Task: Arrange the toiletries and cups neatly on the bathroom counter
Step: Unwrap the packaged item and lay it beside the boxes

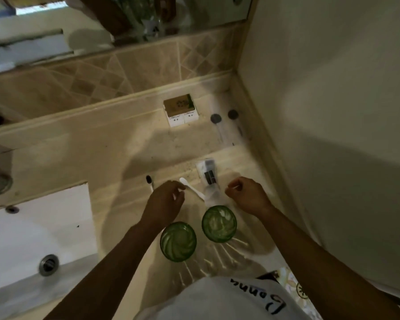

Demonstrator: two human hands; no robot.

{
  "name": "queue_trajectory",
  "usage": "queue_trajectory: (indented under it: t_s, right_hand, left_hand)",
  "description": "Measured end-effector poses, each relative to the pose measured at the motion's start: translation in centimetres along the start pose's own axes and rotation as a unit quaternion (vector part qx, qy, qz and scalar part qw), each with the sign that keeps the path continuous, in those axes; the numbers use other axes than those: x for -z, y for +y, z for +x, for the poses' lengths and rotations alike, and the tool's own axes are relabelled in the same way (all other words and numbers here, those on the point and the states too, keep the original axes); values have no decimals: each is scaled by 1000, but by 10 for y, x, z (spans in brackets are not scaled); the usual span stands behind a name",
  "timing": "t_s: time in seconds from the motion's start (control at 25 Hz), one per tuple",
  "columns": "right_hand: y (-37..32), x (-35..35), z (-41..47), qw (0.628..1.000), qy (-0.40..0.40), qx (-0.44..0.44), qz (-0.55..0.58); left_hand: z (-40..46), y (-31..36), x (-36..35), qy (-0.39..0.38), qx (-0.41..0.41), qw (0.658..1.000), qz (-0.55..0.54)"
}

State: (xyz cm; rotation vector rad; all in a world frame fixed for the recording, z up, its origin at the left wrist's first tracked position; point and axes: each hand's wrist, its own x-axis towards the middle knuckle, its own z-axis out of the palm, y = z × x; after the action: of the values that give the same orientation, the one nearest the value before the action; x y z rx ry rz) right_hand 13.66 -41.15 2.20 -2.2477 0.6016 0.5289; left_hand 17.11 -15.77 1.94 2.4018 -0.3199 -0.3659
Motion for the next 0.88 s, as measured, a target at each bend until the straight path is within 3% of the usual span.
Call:
queue_trajectory:
  t_s: [0.12,0.24,0.36,0.52,0.64,0.76,0.88]
  right_hand:
    - [-8,-12,10,995,-48,-13,-82]
    - [-15,-17,16,990,-69,-5,-125]
    - [-16,-18,19,989,-74,33,-122]
    - [-21,-17,24,998,-18,51,-32]
    - [-37,-6,31,994,3,39,104]
    - [-69,6,38,965,3,39,258]
    - [-105,6,43,940,-20,63,334]
  left_hand:
    - [41,26,-6,-53,-106,989,91]
    - [73,47,-17,-129,-212,945,213]
    - [90,50,-25,-211,-235,904,288]
    - [100,40,-25,-183,-234,910,290]
    - [102,32,-13,-138,-188,952,200]
    - [96,20,7,-106,-44,993,21]
    - [81,13,31,-71,78,983,-148]
